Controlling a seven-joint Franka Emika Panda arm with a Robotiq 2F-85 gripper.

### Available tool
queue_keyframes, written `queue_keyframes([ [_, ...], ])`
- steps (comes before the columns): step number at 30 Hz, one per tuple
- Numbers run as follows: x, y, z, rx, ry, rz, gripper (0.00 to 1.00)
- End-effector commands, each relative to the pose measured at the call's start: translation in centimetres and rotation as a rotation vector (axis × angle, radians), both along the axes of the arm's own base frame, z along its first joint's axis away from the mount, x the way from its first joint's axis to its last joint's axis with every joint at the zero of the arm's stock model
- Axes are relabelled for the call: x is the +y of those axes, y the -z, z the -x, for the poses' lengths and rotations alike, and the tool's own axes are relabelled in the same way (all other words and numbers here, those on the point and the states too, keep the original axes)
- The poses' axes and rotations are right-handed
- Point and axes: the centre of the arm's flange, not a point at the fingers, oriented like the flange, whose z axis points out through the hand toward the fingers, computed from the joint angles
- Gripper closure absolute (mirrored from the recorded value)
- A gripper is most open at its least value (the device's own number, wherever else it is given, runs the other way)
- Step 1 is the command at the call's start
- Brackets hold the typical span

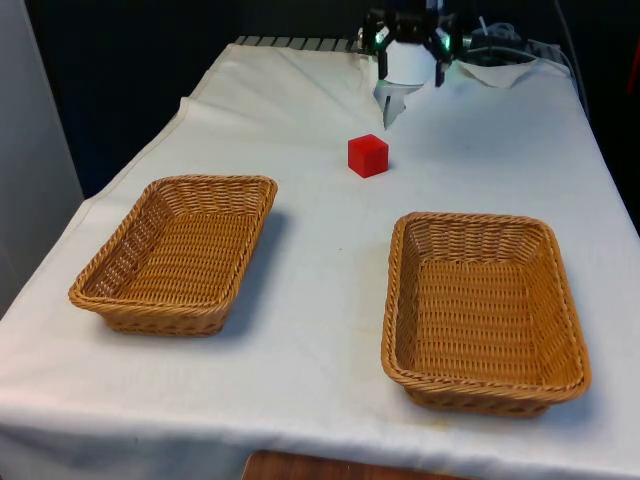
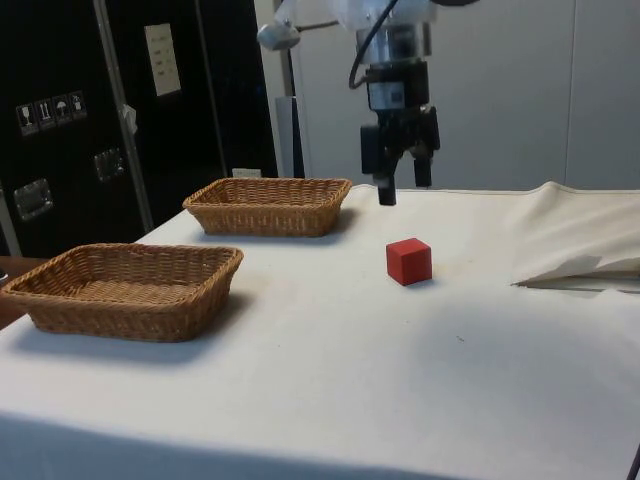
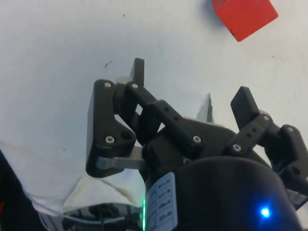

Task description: Pick up the red cube and place it into the right basket.

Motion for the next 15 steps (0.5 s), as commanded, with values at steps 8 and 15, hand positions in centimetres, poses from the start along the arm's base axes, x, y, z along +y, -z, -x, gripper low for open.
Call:
queue_keyframes([
  [8, -0.8, 2.5, 0.1, -0.001, 0.052, 0.006, 0.00],
  [15, -1.6, 4.3, 0.0, 0.015, 0.080, 0.020, 0.00],
])
